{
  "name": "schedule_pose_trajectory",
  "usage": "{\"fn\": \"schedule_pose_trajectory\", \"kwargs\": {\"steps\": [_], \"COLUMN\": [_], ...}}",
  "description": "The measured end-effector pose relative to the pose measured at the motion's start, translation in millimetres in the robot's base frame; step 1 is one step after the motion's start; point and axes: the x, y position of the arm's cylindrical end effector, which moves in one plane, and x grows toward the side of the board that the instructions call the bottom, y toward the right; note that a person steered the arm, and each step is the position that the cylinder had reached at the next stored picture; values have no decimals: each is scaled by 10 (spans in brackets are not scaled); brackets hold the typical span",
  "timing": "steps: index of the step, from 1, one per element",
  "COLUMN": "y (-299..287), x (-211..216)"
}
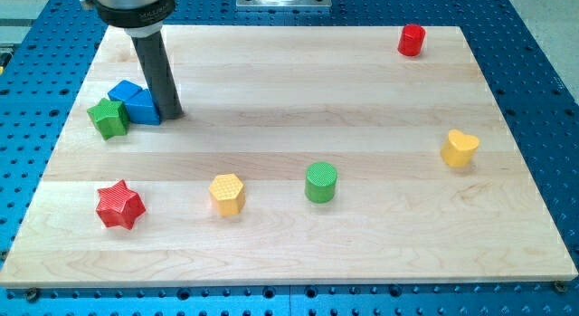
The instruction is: Put the red circle at the top center of the board
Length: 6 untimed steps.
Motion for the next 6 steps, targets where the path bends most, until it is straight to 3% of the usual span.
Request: {"fn": "schedule_pose_trajectory", "kwargs": {"steps": [1, 2, 3, 4, 5, 6], "y": [1084, 2708, 3993, 4281, 3740, 2432], "x": [150, 240, -213, -1050, -1457, -1415]}}
